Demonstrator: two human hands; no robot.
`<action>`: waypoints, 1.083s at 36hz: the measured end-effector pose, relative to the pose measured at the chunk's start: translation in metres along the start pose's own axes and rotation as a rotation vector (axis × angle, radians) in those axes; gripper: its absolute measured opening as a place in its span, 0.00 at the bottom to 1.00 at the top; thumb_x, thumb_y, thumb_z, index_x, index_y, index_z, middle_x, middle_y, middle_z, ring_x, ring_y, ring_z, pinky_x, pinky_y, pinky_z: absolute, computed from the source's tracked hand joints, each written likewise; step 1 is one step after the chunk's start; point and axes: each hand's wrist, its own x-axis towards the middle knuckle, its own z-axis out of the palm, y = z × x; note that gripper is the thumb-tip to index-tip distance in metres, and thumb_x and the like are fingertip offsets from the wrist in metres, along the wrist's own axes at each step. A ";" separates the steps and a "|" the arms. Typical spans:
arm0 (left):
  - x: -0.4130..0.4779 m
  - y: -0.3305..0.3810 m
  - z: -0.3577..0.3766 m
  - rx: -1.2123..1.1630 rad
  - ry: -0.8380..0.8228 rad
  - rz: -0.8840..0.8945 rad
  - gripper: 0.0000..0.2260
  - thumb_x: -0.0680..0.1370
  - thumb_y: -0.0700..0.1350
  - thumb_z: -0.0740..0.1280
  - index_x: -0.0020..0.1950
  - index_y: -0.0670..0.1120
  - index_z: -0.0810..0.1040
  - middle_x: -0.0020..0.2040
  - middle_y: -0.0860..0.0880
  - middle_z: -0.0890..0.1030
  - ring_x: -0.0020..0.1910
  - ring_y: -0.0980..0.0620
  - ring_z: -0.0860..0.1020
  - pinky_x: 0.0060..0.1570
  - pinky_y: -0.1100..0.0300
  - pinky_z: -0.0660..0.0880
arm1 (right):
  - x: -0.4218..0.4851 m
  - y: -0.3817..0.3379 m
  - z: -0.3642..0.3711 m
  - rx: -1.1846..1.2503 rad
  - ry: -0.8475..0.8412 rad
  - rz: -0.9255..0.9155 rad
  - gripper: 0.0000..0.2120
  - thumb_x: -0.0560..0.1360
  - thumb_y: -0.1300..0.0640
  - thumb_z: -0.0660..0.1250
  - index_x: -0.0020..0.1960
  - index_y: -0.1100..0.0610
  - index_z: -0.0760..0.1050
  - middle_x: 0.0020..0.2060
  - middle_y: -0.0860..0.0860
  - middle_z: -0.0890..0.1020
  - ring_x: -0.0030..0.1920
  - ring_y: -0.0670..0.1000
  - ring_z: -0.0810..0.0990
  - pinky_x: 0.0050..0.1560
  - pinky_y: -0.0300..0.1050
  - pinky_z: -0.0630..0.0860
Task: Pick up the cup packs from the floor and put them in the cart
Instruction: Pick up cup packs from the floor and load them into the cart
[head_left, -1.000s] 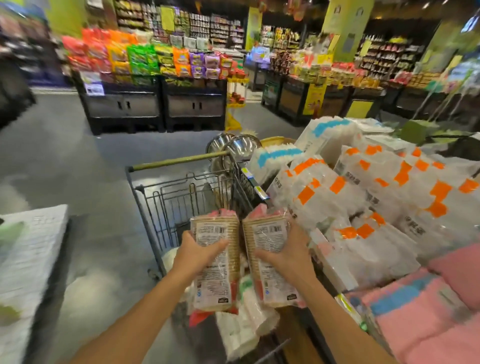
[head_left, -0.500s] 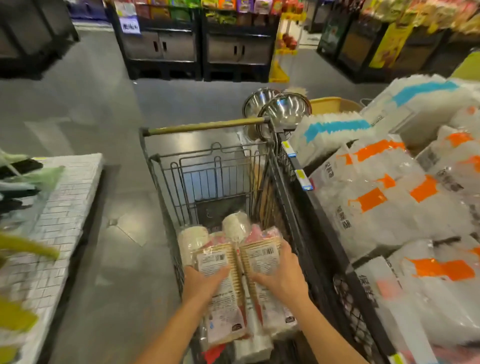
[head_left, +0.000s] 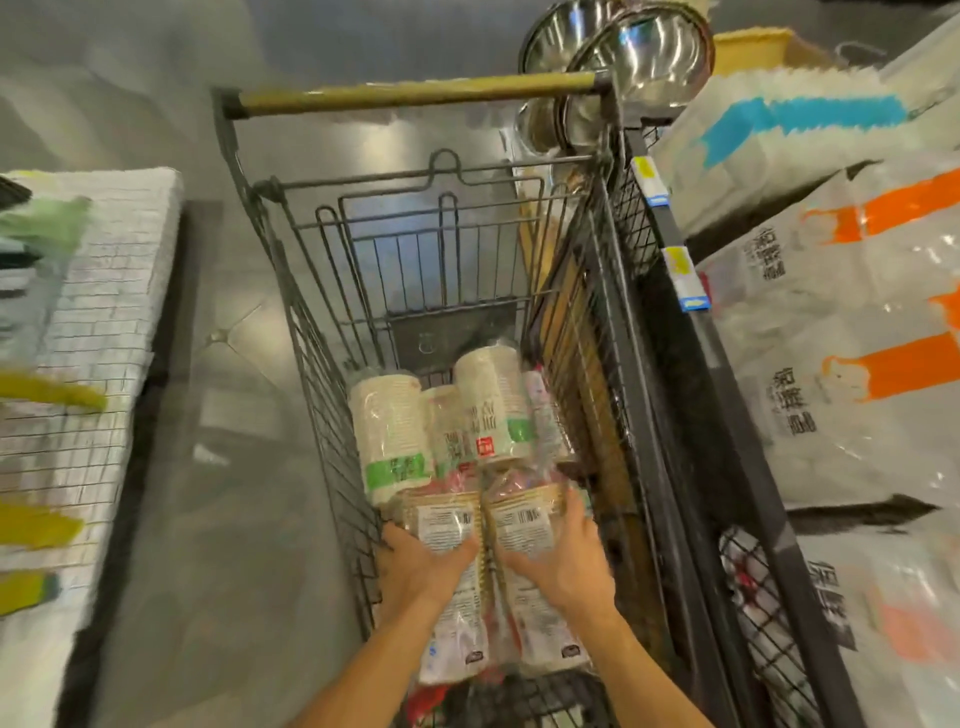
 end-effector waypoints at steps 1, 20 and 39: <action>0.000 0.000 0.000 0.017 0.000 0.010 0.57 0.62 0.68 0.76 0.79 0.48 0.48 0.78 0.40 0.61 0.73 0.37 0.67 0.68 0.40 0.70 | 0.002 0.000 0.000 0.001 0.012 0.000 0.62 0.65 0.33 0.79 0.83 0.47 0.41 0.79 0.55 0.60 0.76 0.60 0.67 0.67 0.61 0.74; -0.088 0.104 -0.043 0.772 0.111 0.943 0.15 0.74 0.62 0.68 0.53 0.54 0.73 0.48 0.54 0.76 0.48 0.52 0.77 0.48 0.53 0.69 | -0.040 -0.025 -0.117 -0.379 0.198 -0.364 0.21 0.76 0.42 0.68 0.64 0.52 0.74 0.59 0.51 0.77 0.59 0.56 0.79 0.54 0.51 0.77; -0.233 0.195 -0.083 1.166 0.082 1.479 0.19 0.76 0.59 0.65 0.63 0.51 0.72 0.57 0.50 0.78 0.58 0.46 0.78 0.53 0.49 0.75 | -0.179 -0.007 -0.223 -0.333 0.465 -0.221 0.17 0.77 0.46 0.67 0.61 0.54 0.76 0.55 0.53 0.82 0.56 0.57 0.81 0.55 0.55 0.80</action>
